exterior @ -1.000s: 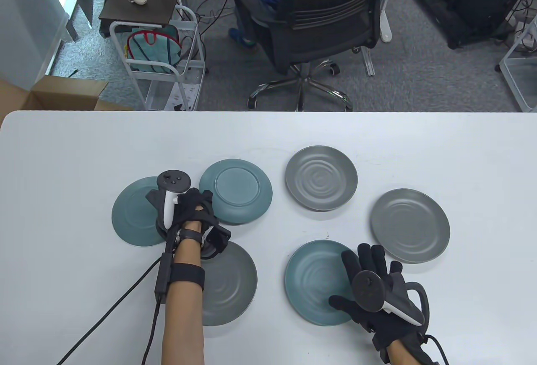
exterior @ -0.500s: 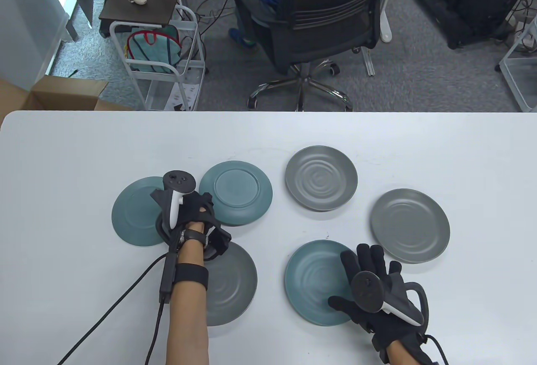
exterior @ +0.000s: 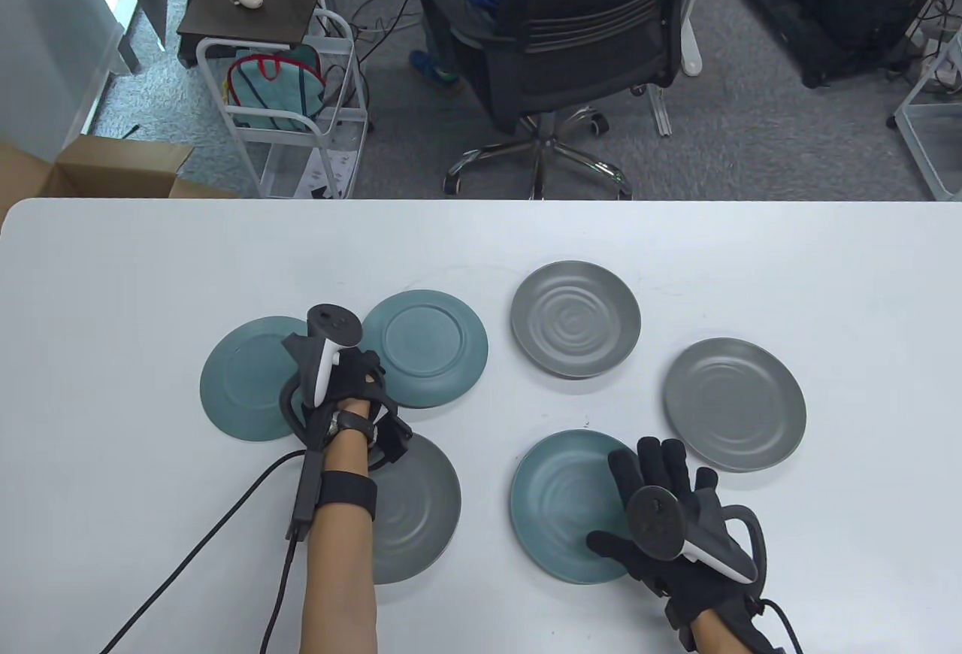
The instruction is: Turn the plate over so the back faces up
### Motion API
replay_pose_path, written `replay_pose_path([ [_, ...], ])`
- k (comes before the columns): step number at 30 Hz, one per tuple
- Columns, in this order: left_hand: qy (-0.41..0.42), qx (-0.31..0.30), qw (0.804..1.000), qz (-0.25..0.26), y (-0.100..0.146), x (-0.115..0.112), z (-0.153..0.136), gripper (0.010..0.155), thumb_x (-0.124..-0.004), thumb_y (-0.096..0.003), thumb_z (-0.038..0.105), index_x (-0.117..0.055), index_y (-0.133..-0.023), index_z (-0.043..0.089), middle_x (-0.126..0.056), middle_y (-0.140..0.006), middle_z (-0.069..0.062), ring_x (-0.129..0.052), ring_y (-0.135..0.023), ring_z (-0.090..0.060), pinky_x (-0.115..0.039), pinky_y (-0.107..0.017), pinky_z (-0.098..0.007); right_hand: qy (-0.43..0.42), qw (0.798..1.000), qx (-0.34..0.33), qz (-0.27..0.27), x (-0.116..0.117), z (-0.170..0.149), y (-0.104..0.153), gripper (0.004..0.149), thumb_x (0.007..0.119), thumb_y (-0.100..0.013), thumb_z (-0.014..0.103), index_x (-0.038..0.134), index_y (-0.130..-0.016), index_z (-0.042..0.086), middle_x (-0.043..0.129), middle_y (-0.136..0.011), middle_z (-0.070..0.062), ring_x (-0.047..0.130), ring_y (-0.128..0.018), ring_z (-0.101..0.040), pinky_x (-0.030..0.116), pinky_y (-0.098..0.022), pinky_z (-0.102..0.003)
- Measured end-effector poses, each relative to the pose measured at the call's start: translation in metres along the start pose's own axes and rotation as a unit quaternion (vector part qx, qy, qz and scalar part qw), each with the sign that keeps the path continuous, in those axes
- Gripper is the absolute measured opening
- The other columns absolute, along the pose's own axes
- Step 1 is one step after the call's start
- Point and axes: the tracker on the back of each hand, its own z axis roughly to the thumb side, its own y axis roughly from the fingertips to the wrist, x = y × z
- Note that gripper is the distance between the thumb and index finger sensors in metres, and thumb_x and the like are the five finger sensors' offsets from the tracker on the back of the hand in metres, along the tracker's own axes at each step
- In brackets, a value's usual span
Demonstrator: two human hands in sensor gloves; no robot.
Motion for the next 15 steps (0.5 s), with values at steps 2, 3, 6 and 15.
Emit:
replay_pose_path([
  [2,-0.016,-0.001,1.000,0.003,0.001,0.000,0.001,0.062,-0.069,-0.0567,0.039,-0.065,-0.102,-0.003,-0.091,-0.076,-0.011,-0.112,-0.044,-0.025,-0.093,-0.030,-0.031,0.000,1.000,0.000,0.000,0.000,0.000,0.000,0.096,0.062,-0.046,0.069,0.016,-0.114,0.021,0.009,-0.118,-0.020,0.008,-0.107,-0.045,0.021,-0.073,-0.073],
  [3,-0.022,-0.003,1.000,0.005,0.001,0.001,0.002,0.062,-0.069,-0.0567,0.039,-0.065,-0.102,-0.003,-0.091,-0.076,-0.011,-0.112,-0.044,-0.025,-0.094,-0.030,-0.030,0.000,1.000,0.000,0.001,0.000,0.000,0.000,0.096,0.062,-0.046,0.069,0.016,-0.114,0.021,0.009,-0.118,-0.020,0.008,-0.107,-0.045,0.021,-0.073,-0.073],
  [6,-0.051,-0.004,0.999,0.019,0.003,0.003,0.003,0.062,-0.068,-0.0567,0.039,-0.065,-0.102,-0.003,-0.091,-0.076,-0.010,-0.112,-0.045,-0.025,-0.094,-0.030,-0.030,0.002,1.000,0.000,0.002,0.000,0.001,0.000,0.096,0.063,-0.046,0.069,0.016,-0.114,0.020,0.009,-0.118,-0.020,0.008,-0.107,-0.045,0.021,-0.073,-0.073],
  [15,-0.103,-0.051,0.992,0.046,0.020,0.019,0.012,0.065,-0.068,-0.0568,0.042,-0.062,-0.105,-0.001,-0.088,-0.083,-0.011,-0.110,-0.055,-0.030,-0.092,-0.036,-0.035,0.005,1.000,-0.002,0.001,0.000,0.003,0.000,0.096,0.063,-0.046,0.069,0.016,-0.114,0.021,0.009,-0.118,-0.020,0.008,-0.107,-0.045,0.021,-0.073,-0.073],
])
